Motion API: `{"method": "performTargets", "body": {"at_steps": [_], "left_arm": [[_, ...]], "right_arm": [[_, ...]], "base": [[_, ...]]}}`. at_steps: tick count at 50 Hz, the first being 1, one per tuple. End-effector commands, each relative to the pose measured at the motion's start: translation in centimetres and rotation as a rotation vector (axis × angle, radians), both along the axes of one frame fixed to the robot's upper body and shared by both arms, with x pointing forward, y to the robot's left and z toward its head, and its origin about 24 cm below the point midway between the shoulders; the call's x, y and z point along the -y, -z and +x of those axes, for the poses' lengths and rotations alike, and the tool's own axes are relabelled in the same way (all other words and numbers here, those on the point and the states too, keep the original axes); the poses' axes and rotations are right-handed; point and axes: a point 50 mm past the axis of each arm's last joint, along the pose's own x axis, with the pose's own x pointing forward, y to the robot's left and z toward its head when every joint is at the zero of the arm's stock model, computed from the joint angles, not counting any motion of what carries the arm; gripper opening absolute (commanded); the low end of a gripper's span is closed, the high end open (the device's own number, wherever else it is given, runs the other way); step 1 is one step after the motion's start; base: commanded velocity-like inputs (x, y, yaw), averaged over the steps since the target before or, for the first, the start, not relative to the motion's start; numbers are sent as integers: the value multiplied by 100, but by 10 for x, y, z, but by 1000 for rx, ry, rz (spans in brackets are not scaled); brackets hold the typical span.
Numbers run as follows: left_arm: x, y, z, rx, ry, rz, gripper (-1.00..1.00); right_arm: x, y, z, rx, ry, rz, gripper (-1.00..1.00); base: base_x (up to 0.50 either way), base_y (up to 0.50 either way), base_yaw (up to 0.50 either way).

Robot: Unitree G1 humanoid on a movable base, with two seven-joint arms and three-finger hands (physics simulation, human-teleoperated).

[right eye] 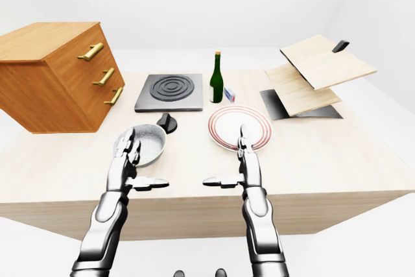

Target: Pick up the akita bowl and put it on the plate.

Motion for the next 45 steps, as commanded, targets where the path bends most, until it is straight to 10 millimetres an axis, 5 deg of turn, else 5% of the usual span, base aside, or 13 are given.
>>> {"method": "performTargets", "body": {"at_steps": [1, 45], "left_arm": [[-7, 0, -1, 8, -1, -2, 100], [-7, -51, -26, 168, -8, 44, 100]], "right_arm": [[4, -2, -1, 13, -14, -9, 100], [4, -54, -19, 179, -1, -20, 100]], "base": [[0, 0, 0], [0, 0, 0]]}}
